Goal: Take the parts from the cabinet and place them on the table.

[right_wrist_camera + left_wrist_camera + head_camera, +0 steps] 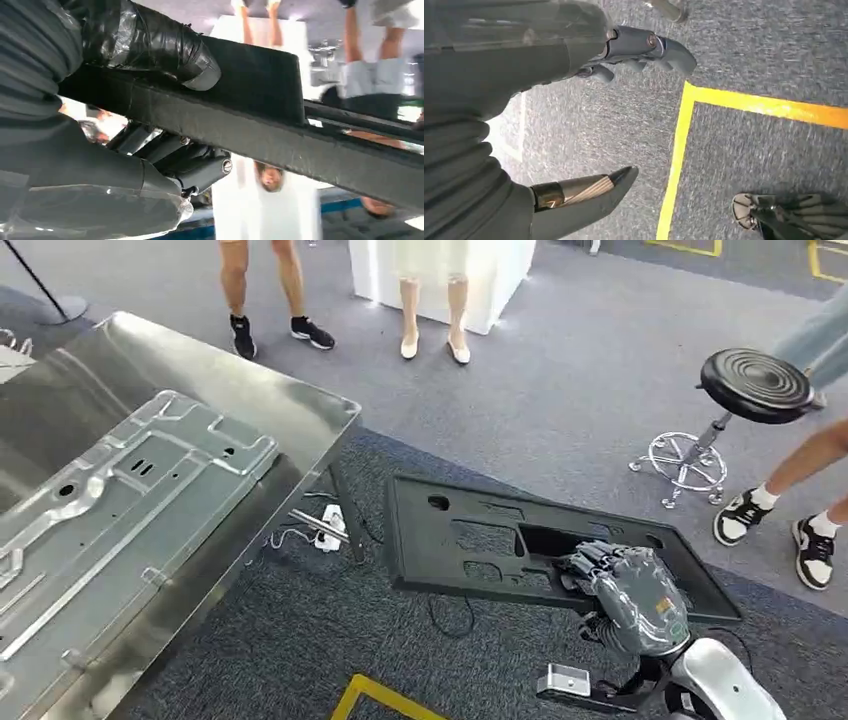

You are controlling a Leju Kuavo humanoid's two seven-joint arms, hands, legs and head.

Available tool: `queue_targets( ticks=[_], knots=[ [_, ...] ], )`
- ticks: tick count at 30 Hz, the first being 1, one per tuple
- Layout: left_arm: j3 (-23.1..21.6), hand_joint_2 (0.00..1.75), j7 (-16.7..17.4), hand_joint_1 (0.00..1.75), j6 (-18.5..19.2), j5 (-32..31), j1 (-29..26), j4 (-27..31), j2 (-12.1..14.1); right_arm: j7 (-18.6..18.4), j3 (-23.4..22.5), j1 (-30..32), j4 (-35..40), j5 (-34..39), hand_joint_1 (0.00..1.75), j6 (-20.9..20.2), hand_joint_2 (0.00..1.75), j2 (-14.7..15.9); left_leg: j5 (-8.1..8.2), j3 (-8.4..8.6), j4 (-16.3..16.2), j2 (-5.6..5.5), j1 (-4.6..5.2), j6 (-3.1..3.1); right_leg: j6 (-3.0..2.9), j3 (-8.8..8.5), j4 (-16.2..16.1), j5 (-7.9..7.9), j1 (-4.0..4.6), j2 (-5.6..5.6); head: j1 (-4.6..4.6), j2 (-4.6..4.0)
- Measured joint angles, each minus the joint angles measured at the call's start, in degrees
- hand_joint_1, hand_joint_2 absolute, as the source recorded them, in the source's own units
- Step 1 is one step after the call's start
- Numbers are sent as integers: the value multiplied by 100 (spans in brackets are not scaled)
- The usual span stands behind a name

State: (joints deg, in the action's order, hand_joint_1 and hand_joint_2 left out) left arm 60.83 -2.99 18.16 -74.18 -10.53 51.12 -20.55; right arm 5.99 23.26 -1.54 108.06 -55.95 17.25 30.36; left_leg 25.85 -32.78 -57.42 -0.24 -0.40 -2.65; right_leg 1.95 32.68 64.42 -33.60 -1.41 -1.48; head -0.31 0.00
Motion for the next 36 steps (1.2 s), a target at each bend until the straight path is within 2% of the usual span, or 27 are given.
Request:
queue_targets(
  ticks=[2, 3, 4, 6, 7, 8, 9, 12, 13, 14, 15, 16, 17, 18, 19, 21, 22, 23, 24, 27, 28, 29, 30, 31, 33, 34, 36],
  knots=[
    [-4, 175, 0, 0, 2, 26, 2, -2, 0, -7, 37, -1, -39, 0, 175, -11, 175, 0, -1, -7, -5, -149, 14, -4, 13, 458, 900, -351, 7, 122, 0, 0],
    [-4, 175, 6, 0, 0, 33, 1, -2, 0, -18, 61, -3, -61, 0, 175, -13, 175, 0, 0, -8, -16, -237, 24, -4, 10, 609, 1148, -363, 11, 131, 4, 0],
    [-4, 175, 13, 0, 0, 33, -3, -2, 0, -20, 81, -7, -77, 0, 175, -20, 175, 0, 3, -1, -28, -327, 28, -5, -3, 613, 1073, -204, 11, 134, 0, 0],
    [-4, 175, 15, 0, 2, 33, -3, -2, 0, -26, 103, -47, -94, 0, 175, -44, 175, 0, 14, 6, -63, -507, 26, 9, -41, 300, 268, 356, 9, 210, 0, 0],
    [-6, 175, 15, 0, 0, 35, -2, -2, -2, -28, 114, -81, -101, 2, 175, -52, 175, 0, 26, 6, -88, -579, 21, 26, -62, 82, -248, 616, 2, 371, 2, 0],
    [-7, 175, 15, 0, 2, 39, 2, -2, -4, -35, 129, -118, -116, 2, 175, -59, 175, -2, 32, -22, -97, -632, 25, 41, -83, -8, -442, 537, -9, 681, 4, 0],
    [-9, 175, 13, 0, 2, 39, 12, -2, -2, -37, 138, -134, -122, 2, 175, -61, 175, -2, 28, -69, -142, -718, 31, 68, -74, -8, -537, 554, -12, 684, 4, 0],
    [-9, 175, 15, 0, 2, 42, -46, -2, -4, -37, 157, -196, -140, 2, 175, -79, 175, -2, -29, -130, -79, -929, -16, 178, -113, -41, -528, 564, 26, 475, 4, 0],
    [-7, 175, 15, 0, 0, 42, -52, -2, 6, -52, 164, -218, -142, 2, 175, -81, 175, -9, 4, -145, -127, -926, -1, 203, -173, -60, -608, 602, -60, 356, 7, 0],
    [-9, 175, 15, 0, 0, 42, -52, -4, 4, -55, 168, -243, -146, 2, 175, -87, 175, -9, 119, -207, -267, -511, 47, 228, -198, -85, -643, 614, -29, 300, 17, 0],
    [-7, 175, 15, 0, 0, 44, -32, -4, 7, -57, 173, -250, -146, 7, 175, -87, 175, -13, 346, -378, -604, -237, 38, 262, -262, -87, -647, 615, -15, 197, 57, 0],
    [-9, 175, 15, 0, 2, 50, -25, -4, 9, -57, 175, -248, -146, 11, 175, -87, 175, -13, 571, -588, -1033, -110, 20, 286, -267, -83, -645, 611, 8, 110, 52, 0],
    [-13, 175, 15, 0, 2, 52, -21, -4, 13, -63, 179, -247, -160, 15, 175, -94, 175, -13, 750, -790, -1453, -60, 1, 305, -277, -82, -642, 603, 21, 14, 55, 0],
    [-22, 175, 15, 0, 2, 55, -22, -4, 13, -63, 192, -248, -170, 26, 175, -98, 175, -13, 843, -946, -1773, -45, -11, 324, -282, -82, -638, 595, 27, -84, 53, 0],
    [-22, 175, 15, 0, 2, 55, -24, -4, 13, -63, 205, -250, -170, 31, 175, -103, 175, -13, 792, -965, -1822, -33, -18, 338, -279, -86, -632, 586, 27, -175, 53, 0],
    [-20, 175, 15, 0, 2, 55, -35, -4, 13, -63, 225, -259, -173, 35, 175, -105, 175, -13, 388, -613, -1173, 26, -26, 341, -254, -100, -613, 560, 22, -331, 53, 0],
    [-20, 175, 15, 0, 2, 57, -35, -4, 13, -63, 229, -268, -173, 35, 175, -107, 175, -13, 153, -311, -630, 150, -23, 323, -229, -116, -599, 537, 21, -396, 55, 0],
    [-22, 175, 15, 0, 2, 57, -32, -4, 13, -63, 232, -280, -173, 39, 175, -112, 175, -13, 52, -70, -214, 484, 1, 283, -201, -136, -586, 514, 37, -452, 55, 0],
    [-22, 175, 17, 0, 4, 59, -22, -4, 15, -65, 232, -288, -173, 41, 175, -116, 175, -13, 90, -45, -130, 557, 54, 242, -155, -141, -555, 478, 77, -514, 50, 0],
    [-37, 175, 33, 0, 9, 90, -35, -4, 15, -70, 267, -379, -177, 44, 175, -164, 175, -30, 60, -120, -134, 306, 83, 155, -76, -192, -599, 490, 74, -701, 46, 0],
    [-37, 175, 35, 0, 13, 96, -37, -4, 13, -76, 269, -410, -177, 44, 175, -181, 175, -35, 23, -43, -58, 228, 41, 95, -24, -216, -597, 457, 60, -723, 46, 0],
    [-42, 175, 42, 0, 22, 101, -36, -4, 4, -87, 280, -451, -188, 44, 175, -208, 175, -39, -7, -31, -22, 157, 18, 72, 12, -204, -502, 364, 15, -362, 37, 0],
    [-48, 175, 50, 0, 22, 105, -26, -4, 0, -103, 284, -463, -190, 44, 175, -214, 175, -42, -24, -35, -16, 112, 11, 31, 8, -83, -243, 170, 5, -81, 39, 0],
    [-50, 175, 50, 0, 22, 116, -14, -4, 0, -109, 284, -470, -203, 39, 175, -236, 175, -42, -30, -45, -17, 41, 10, 17, 10, 120, 190, -68, 7, 62, 26, 0],
    [-74, 175, 63, 0, 22, 149, -14, -4, 0, -127, 317, -474, -251, 24, 175, -262, 175, -42, -37, -59, -29, -126, 25, -1, 24, 532, 1010, -363, 8, 129, 28, 0],
    [-85, 175, 83, 0, 22, 155, -17, -4, 0, -144, 330, -481, -275, 22, 175, -267, 175, -44, -37, -62, -45, -222, 27, 0, 27, 618, 1138, -319, 8, 131, 33, 0],
    [-101, 175, 107, 0, 22, 184, -24, -4, 0, -175, 354, -515, -315, 20, 175, -278, 175, -44, -28, -60, -85, -400, 24, 10, 11, 420, 633, 114, 3, 149, 31, 0]
  ],
)
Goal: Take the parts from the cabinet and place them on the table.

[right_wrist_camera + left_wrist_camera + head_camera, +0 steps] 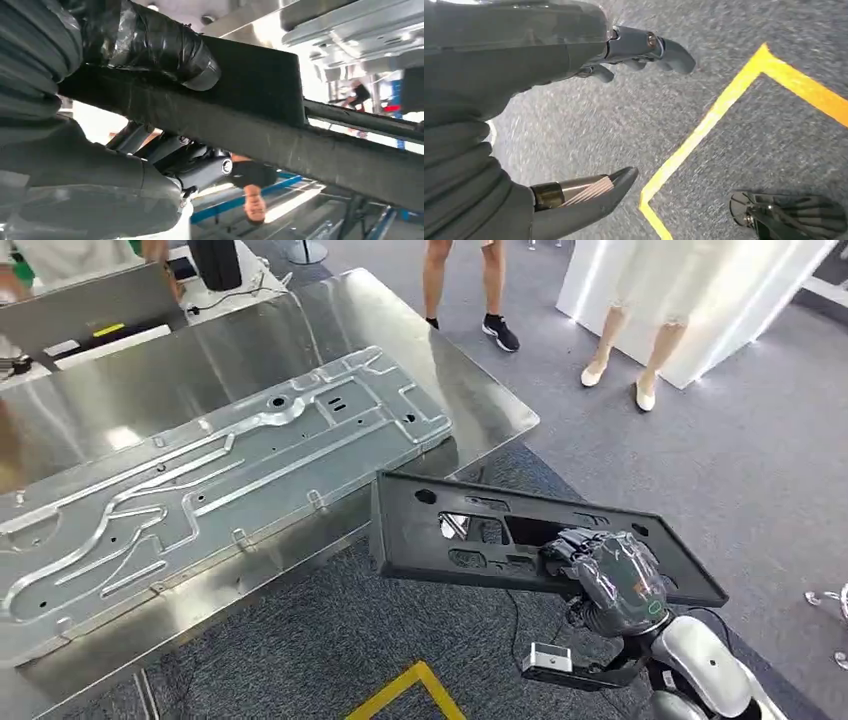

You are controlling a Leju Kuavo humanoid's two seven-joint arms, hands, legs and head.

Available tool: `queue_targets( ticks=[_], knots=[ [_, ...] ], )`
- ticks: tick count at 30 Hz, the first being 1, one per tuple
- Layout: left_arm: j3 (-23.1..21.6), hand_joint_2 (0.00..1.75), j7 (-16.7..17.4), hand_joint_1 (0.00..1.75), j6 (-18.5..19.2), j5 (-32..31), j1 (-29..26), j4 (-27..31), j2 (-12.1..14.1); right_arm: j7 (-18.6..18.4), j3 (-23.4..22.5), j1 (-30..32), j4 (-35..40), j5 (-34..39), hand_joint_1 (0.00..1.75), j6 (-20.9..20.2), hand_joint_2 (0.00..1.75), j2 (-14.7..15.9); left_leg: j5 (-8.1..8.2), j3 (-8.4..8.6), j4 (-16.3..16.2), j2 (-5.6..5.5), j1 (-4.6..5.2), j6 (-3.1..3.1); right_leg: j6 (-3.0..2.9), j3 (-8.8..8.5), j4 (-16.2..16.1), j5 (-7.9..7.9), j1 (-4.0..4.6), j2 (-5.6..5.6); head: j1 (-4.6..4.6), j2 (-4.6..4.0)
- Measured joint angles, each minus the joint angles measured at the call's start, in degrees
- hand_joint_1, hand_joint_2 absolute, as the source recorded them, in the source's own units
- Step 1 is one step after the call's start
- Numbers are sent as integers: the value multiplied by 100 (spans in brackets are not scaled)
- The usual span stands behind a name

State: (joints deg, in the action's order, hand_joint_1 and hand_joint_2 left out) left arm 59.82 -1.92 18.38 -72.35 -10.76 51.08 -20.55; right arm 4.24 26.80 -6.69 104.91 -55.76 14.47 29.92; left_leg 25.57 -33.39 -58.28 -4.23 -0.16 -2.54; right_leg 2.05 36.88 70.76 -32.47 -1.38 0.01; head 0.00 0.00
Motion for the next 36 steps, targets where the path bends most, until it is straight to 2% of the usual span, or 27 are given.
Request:
queue_targets(
  ticks=[1, 2, 3, 5, 7, 8, 9, 10, 12, 13, 14, 16, 17, 18, 19, 22, 23, 24, 25, 27, 28, 30, 31, 32, 33, 34, 36],
  knots=[
    [-11, 175, 13, 0, 0, 33, -1, 0, 0, -9, 4, -32, -11, 0, 175, -9, 175, 0, 13, 1, -29, -86, -3, 16, -8, -221, -513, 297, -12, 71, 0, 0],
    [-35, 175, 33, 0, 0, 65, -8, 0, 0, -24, 9, -72, -24, -2, 175, -26, 175, 0, 26, -6, -54, -168, -7, 36, -26, -408, -986, 466, -35, 271, 0, 0],
    [-50, 175, 48, 0, 0, 98, -9, 0, -2, -35, 17, -104, -46, -15, 175, -48, 175, -2, 25, -47, -73, -229, 21, 69, -42, -452, -1059, 371, -35, 549, -2, 0],
    [-85, 175, 74, 0, 0, 164, -31, 0, 0, -52, 28, -145, -72, -35, 175, -92, 175, -4, -13, -118, -88, -366, -25, 142, -60, -448, -1112, 385, -9, 446, 0, 0],
    [-116, 175, 111, 0, 4, 216, -93, 2, 0, -79, 59, -237, -103, -81, 175, -140, 175, -11, -56, -182, -49, -522, -19, 223, -140, -468, -1149, 412, -27, 307, 4, 0],
    [-131, 175, 133, 0, 4, 232, -103, 4, 4, -112, 61, -288, -116, -101, 175, -171, 175, -22, -6, -180, -107, -316, -23, 231, -180, -487, -1188, 439, -57, 209, 4, 0],
    [-162, 175, 142, 0, 4, 267, -108, 7, 4, -118, 63, -312, -138, -118, 175, -195, 175, -28, 128, -263, -295, 76, 15, 255, -213, -497, -1211, 443, -43, 149, 35, 0],
    [-186, 175, 151, 0, 6, 282, -103, 7, 7, -127, 63, -330, -146, -122, 175, -225, 175, -28, 359, -461, -691, 266, -4, 278, -260, -498, -1215, 441, -22, 37, 35, 0],
    [-238, 175, 184, 0, 20, 365, -106, 7, 9, -170, 74, -378, -192, -125, 175, -282, 175, -31, 739, -893, -1572, 353, -40, 306, -274, -494, -1211, 430, 7, -166, 35, 0],
    [-269, 175, 203, 0, 20, 402, -112, 9, 9, -188, 87, -400, -210, -125, 175, -293, 175, -33, 764, -990, -1776, 364, -45, 319, -273, -495, -1210, 424, 9, -253, 39, 0],
    [-306, 175, 227, 0, 20, 437, -128, 11, 11, -205, 100, -430, -229, -122, 175, -310, 175, -33, 671, -960, -1723, 377, -47, 325, -273, -499, -1210, 418, 10, -333, 35, 0],
    [-363, 175, 262, 0, 22, 524, -172, 26, 11, -236, 118, -514, -271, -120, 175, -360, 175, -37, 209, -511, -901, 450, -46, 306, -249, -528, -1206, 394, 9, -486, 37, 0],
    [-394, 175, 290, 0, 22, 553, -189, 48, 11, -238, 120, -547, -284, -118, 175, -382, 175, -37, 8, -223, -402, 599, -38, 272, -224, -558, -1205, 377, 13, -545, 37, 0],
    [-422, 175, 306, 0, 20, 581, -196, 66, 11, -240, 120, -564, -293, -118, 175, -393, 175, -37, 56, -83, -97, 955, 15, 228, -196, -577, -1204, 358, 30, -605, 35, 0],
    [-448, 175, 332, 0, 20, 594, -197, 81, 11, -245, 120, -585, -306, -111, 175, -402, 175, -35, 35, -67, -60, 930, 58, 168, -157, -575, -1183, 337, 73, -658, 29, 0],
    [-485, 175, 352, 0, 20, 625, -230, 98, 11, -245, 153, -639, -339, -111, 175, -422, 175, -42, 13, -125, -46, 686, 66, 102, -87, -632, -1231, 333, 85, -873, 31, 0],
    [-487, 175, 352, 0, 20, 625, -238, 109, 11, -247, 157, -656, -341, -111, 175, -422, 175, -39, -33, -62, 33, 614, -3, 52, -41, -625, -1211, 278, 56, -827, 28, 0],
    [-500, 175, 352, 0, 20, 631, -247, 116, -2, -247, 166, -670, -352, -111, 175, -424, 175, -42, -45, -54, 56, 542, 1, 28, -19, -601, -1068, 170, 37, -447, 13, 0],
    [-518, 175, 354, 0, 20, 632, -245, 122, 0, -245, 166, -674, -354, -111, 175, -424, 175, -33, -56, -57, 54, 502, -1, -1, -25, -445, -739, -32, 21, -203, 16, 0],
    [-531, 175, 352, 0, 20, 634, -240, 131, 0, -247, 168, -657, -389, -111, 175, -431, 175, -33, -59, -61, 52, 347, 5, -18, -3, 17, 183, -431, 15, -31, 15, 0],
    [-542, 175, 352, 0, 20, 636, -240, 131, -2, -247, 173, -657, -409, -111, 175, -437, 175, -33, -58, -61, 40, 255, 9, -18, 5, 193, 494, -489, 15, -16, 15, 0],
    [-568, 175, 387, 0, 20, 662, -249, 131, 0, -262, 195, -661, -433, -114, 175, -472, 175, -33, -51, -58, 9, 75, 4, -14, 4, 152, 278, -179, 7, -10, 13, 0],
    [-577, 175, 407, 0, 20, 691, -252, 133, -2, -273, 201, -672, -437, -120, 175, -490, 175, -33, -41, -56, -16, -16, -1, 1, 0, -34, -172, 115, -5, 20, 15, 0],
    [-597, 175, 433, 0, 20, 706, -253, 135, -2, -293, 203, -689, -443, -122, 175, -498, 175, -33, -27, -58, -44, -90, -6, 20, -1, -250, -669, 386, -30, 138, 13, 0],
    [-614, 175, 457, 0, 20, 752, -267, 138, 0, -302, 205, -718, -452, -133, 175, -511, 175, -33, -13, -82, -70, -166, -15, 46, -13, -393, -1008, 417, -75, 482, 11, 0],
    [-623, 175, 479, 0, 20, 800, -270, 151, -2, -319, 221, -734, -470, -149, 175, -531, 175, -35, -10, -154, -142, -236, 20, 84, -12, -403, -1120, 397, -85, 691, 15, 0],
    [-690, 175, 544, 0, 11, 911, -326, 201, -2, -358, 251, -780, -496, -203, 175, -586, 175, -33, -59, -209, -94, -392, -32, 167, -44, -383, -1071, 396, -42, 538, 15, 0]
  ],
)
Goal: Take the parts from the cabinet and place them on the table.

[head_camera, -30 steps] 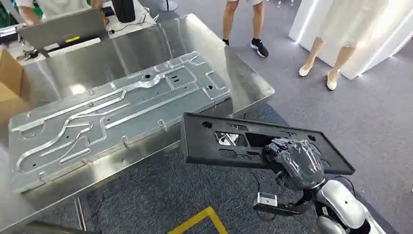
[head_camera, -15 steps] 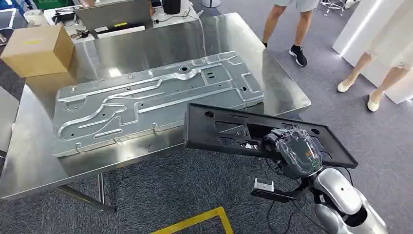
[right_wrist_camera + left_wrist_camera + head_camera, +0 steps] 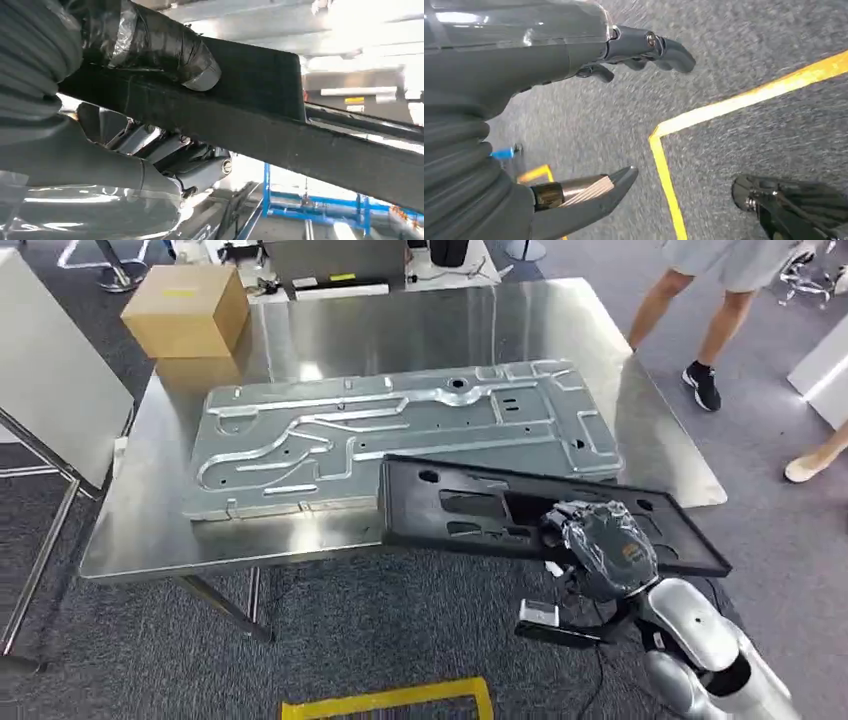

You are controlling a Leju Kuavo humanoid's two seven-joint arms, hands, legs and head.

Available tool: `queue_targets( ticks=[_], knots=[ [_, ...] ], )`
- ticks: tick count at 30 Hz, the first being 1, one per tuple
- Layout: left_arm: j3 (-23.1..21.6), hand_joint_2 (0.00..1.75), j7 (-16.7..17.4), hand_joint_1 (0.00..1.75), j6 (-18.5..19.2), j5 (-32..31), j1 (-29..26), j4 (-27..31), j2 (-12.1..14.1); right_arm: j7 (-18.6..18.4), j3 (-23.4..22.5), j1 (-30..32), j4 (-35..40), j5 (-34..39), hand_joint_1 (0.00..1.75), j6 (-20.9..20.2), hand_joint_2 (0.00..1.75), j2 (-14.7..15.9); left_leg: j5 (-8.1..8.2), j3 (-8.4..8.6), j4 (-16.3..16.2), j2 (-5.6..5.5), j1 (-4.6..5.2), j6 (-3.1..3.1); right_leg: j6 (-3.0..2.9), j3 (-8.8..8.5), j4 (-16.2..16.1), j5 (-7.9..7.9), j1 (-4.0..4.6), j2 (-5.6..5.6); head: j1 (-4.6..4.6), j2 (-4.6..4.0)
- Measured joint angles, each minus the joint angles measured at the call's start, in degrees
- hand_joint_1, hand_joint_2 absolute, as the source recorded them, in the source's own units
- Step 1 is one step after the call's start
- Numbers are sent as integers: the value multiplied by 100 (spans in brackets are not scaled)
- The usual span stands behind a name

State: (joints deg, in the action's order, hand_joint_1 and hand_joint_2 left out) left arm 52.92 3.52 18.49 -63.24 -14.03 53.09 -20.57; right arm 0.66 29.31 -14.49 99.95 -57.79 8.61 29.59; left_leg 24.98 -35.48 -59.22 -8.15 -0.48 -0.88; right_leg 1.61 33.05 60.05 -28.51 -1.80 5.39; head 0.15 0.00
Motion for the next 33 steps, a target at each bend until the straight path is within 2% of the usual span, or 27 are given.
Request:
queue_targets(
  ticks=[1, 2, 3, 4, 5, 6, 7, 8, 9, 10, 11, 12, 13, 14, 15, 18, 24, 33],
  knots=[
    [-29, 175, 18, 0, 4, 38, -37, 7, -2, -9, 16, -34, -15, -20, 175, -16, 175, 0, -28, -10, 16, -81, -8, 44, -30, -2, -10, 11, 10, -71, 2, 0],
    [-53, 175, 44, 0, 4, 81, -58, 28, 0, -35, 29, -75, -26, -26, 175, -31, 175, -2, -16, -43, -9, -84, 9, 66, -80, -27, -66, 42, -61, -160, 2, 0],
    [-79, 175, 59, 0, 9, 99, -86, 46, -2, -55, 40, -132, -37, -53, 175, -64, 175, 0, 56, -70, -116, 326, 41, 91, -115, -54, -89, 49, -39, -251, 7, 0],
    [-114, 175, 76, 0, 13, 131, -87, 66, -2, -68, 46, -175, -46, -83, 175, -85, 175, 0, 242, -204, -394, 601, 44, 113, -175, -63, -93, 45, -19, -344, 35, 0],
    [-146, 175, 103, 0, 20, 142, -83, 85, 0, -72, 59, -220, -70, -126, 175, -127, 175, 15, 467, -415, -821, 717, 23, 134, -186, -66, -93, 38, 3, -437, 28, 0],
    [-175, 175, 112, 0, 28, 149, -82, 100, 0, -99, 79, -271, -96, -162, 175, -164, 175, 20, 670, -644, -1287, 750, 8, 147, -197, -68, -92, 30, 18, -548, 33, 0],
    [-201, 175, 114, 0, 28, 160, -83, 107, 0, -111, 105, -339, -135, -201, 175, -205, 175, 24, 778, -812, -1627, 764, 2, 161, -204, -68, -91, 25, 26, -644, 31, 0],
    [-219, 175, 122, 0, 33, 164, -89, 107, 0, -162, 138, -421, -186, -288, 175, -256, 175, 24, 746, -865, -1738, 774, -5, 167, -204, -72, -90, 20, 33, -734, 33, 0],
    [-219, 175, 140, 0, 31, 167, -95, 109, 0, -208, 169, -497, -221, -372, 175, -298, 175, 24, 600, -775, -1574, 779, -9, 165, -202, -82, -90, 13, 38, -782, 33, 0],
    [-234, 175, 153, 0, 33, 171, -106, 122, 0, -254, 206, -591, -273, -459, 175, -337, 175, 35, 384, -566, -1193, 784, -11, 152, -182, -94, -87, 1, 45, -796, 31, 0],
    [-251, 175, 162, 0, 33, 171, -140, 144, 0, -284, 252, -722, -339, -518, 175, -367, 175, 46, 115, -231, -590, 791, -11, 118, -168, -111, -86, -9, 49, -848, 33, 0],
    [-262, 175, 171, 0, 31, 171, -162, 155, 0, -297, 274, -826, -383, -555, 175, -394, 175, 46, -9, 20, -138, 811, -2, 70, -155, -122, -87, -17, 49, -876, 31, 0],
    [-262, 175, 193, 0, 31, 167, -169, 159, 2, -321, 298, -946, -459, -608, 175, -433, 175, 46, 81, 91, -19, 828, 47, 37, -126, -100, -86, -21, 83, -902, 31, 0],
    [-269, 175, 199, 0, 28, 164, -171, 175, 0, -339, 332, -1060, -542, -651, 175, -470, 175, 44, 49, 80, 11, 834, 46, 18, -105, -93, -82, -12, 81, -905, 31, 0],
    [-282, 175, 214, 0, 28, 164, -173, 177, -4, -350, 376, -1149, -612, -666, 175, -494, 175, 44, 14, 79, 41, 830, 20, 64, -122, -89, -57, -31, 116, -910, 26, 0],
    [-319, 175, 243, 0, 28, 160, -184, 203, -4, -352, 488, -1382, -761, -719, 175, -593, 175, 44, 22, 75, 36, 833, 53, 50, -93, -96, -93, 2, 78, -900, 24, 0],
    [-367, 175, 258, 0, 79, 77, -178, 234, -4, -356, 702, -1760, -955, -739, 175, -789, 175, 11, 27, 73, 36, 840, 53, 4, -35, -121, -159, 38, 78, -893, 24, 0],
    [-376, 175, 256, 0, 107, 18, -178, 236, -4, -369, 840, -1829, -1139, -695, 175, -811, 175, -44, 23, 72, 33, 841, 54, -3, -18, -118, -163, 48, 81, -893, 26, 0]
  ],
)
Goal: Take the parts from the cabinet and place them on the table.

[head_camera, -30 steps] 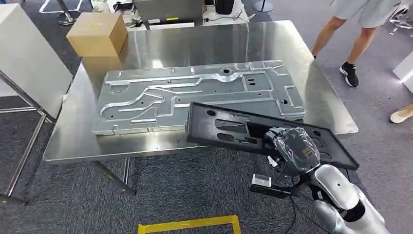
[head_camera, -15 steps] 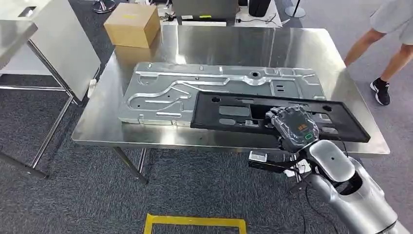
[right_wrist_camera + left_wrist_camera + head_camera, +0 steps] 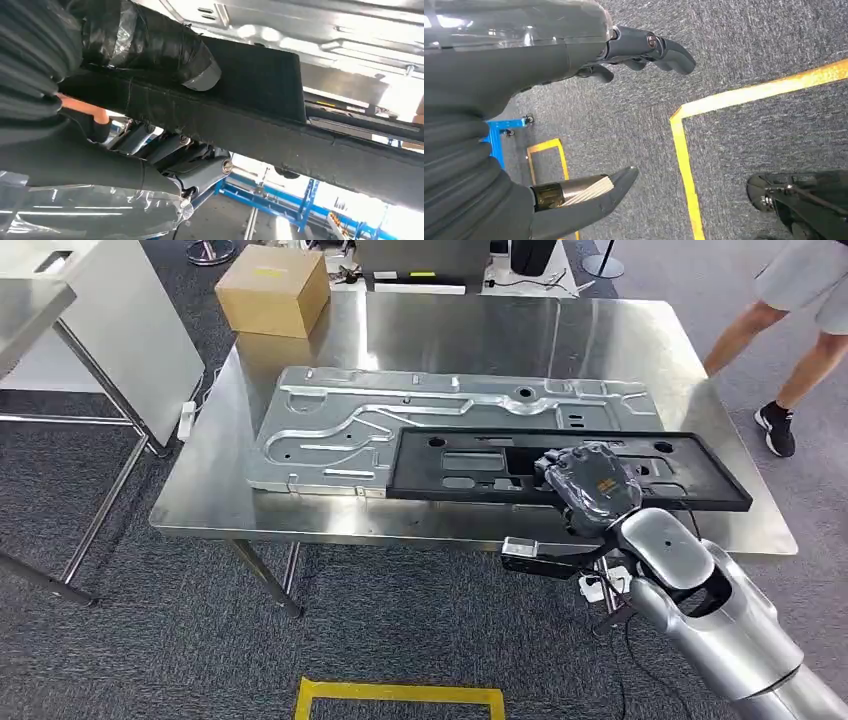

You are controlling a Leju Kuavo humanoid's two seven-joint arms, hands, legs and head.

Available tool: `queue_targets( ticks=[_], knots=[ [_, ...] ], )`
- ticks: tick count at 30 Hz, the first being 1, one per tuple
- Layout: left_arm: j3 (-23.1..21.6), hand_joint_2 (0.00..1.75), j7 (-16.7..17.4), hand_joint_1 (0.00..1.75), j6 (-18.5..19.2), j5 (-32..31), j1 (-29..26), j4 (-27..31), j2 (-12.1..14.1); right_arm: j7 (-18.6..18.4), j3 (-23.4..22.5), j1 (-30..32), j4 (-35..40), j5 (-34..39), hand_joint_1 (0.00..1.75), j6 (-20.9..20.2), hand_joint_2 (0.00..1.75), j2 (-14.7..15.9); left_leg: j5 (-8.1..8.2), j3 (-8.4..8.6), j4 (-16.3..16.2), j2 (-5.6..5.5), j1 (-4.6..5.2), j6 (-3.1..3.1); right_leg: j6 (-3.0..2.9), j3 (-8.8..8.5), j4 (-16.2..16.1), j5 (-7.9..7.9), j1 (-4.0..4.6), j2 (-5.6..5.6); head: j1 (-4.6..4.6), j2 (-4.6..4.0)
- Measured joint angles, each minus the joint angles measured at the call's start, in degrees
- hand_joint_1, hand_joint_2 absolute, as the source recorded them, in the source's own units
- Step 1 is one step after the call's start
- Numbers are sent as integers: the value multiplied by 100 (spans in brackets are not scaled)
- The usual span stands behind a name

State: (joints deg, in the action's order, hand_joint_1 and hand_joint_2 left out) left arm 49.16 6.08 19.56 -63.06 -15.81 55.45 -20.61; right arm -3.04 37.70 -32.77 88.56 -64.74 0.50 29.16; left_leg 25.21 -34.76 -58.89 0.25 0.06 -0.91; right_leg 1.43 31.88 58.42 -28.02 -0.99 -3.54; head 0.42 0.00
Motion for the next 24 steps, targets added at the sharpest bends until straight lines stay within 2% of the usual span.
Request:
queue_targets(
  ticks=[9, 10, 12, 15, 16, 17, 18, 20, 21, 22, 23, 24],
  knots=[
    [-4, 175, 0, 0, 4, -48, 1, -2, 0, -9, 66, 5, -107, 63, 175, 24, 175, -7, -1, 1, 0, 3, -4, 0, 0, 2, 2, 0, 8, 2, 0, 0],
    [-4, 175, 0, 0, -2, -48, 4, 0, 0, -9, 92, 27, -175, 70, 175, 33, 175, -31, 22, -9, -30, 12, 21, -35, 18, 1, -2, 3, -26, 9, 0, 0],
    [-4, 175, -2, 0, -11, -44, 3, 0, 2, -7, 109, 34, -210, 74, 175, 46, 175, -42, 31, -14, -37, 11, 31, -50, 30, 1, -4, 1, -34, 9, 0, 0],
    [-4, 175, 0, 0, -20, 0, 2, 0, 2, -4, 114, 34, -243, 76, 175, 68, 175, -72, 34, -16, 0, 6, 42, -121, 84, -21, -56, 16, -36, -8, 0, 0],
    [-9, 175, 0, 0, -22, 4, -1, 0, 0, 0, 114, 35, -245, 76, 175, 74, 175, -74, -25, 73, 136, -2, -48, -189, 108, -25, -36, -16, -33, 31, -2, 0],
    [-20, 175, 0, 0, -22, 7, -3, 0, -9, 2, 114, 34, -258, 76, 175, 83, 175, -76, -41, 116, 186, -3, -27, -198, 105, 4, 74, -85, -42, 168, -11, 0],
    [-24, 175, 0, 0, -24, 9, 5, 0, -9, 4, 114, 32, -264, 76, 175, 96, 175, -74, -47, 126, 192, 2, -30, -228, 95, 167, 397, -282, -38, 269, -9, 0],
    [-28, 175, 0, 0, -24, 18, 14, 0, -9, 2, 114, 57, -297, 76, 175, 96, 175, -74, -21, 135, 189, -5, -23, -253, 114, 658, 1313, -666, -39, 339, -9, 0],
    [-33, 175, 0, 0, -24, 35, 16, 0, -9, 4, 116, 83, -317, 76, 175, 96, 175, -74, -9, 139, 184, -30, -21, -247, 124, 867, 1652, -732, -42, 343, -11, 0],
    [-35, 175, 2, 0, -24, 55, 15, 0, -9, 9, 118, 101, -332, 76, 175, 96, 175, -74, 7, 152, 174, -52, -23, -232, 136, 946, 1703, -633, -52, 341, -9, 0],
    [-35, 175, 6, 0, -24, 61, 12, -2, -9, 9, 118, 105, -347, 76, 175, 96, 175, -74, 34, 176, 158, -69, -32, -214, 145, 874, 1489, -420, -71, 341, -9, 0],
    [-39, 175, 11, 0, -24, 63, 9, 0, -9, 9, 120, 100, -356, 76, 175, 96, 175, -74, 71, 207, 127, -86, -45, -182, 155, 666, 1010, -98, -91, 340, -11, 0]
  ],
)
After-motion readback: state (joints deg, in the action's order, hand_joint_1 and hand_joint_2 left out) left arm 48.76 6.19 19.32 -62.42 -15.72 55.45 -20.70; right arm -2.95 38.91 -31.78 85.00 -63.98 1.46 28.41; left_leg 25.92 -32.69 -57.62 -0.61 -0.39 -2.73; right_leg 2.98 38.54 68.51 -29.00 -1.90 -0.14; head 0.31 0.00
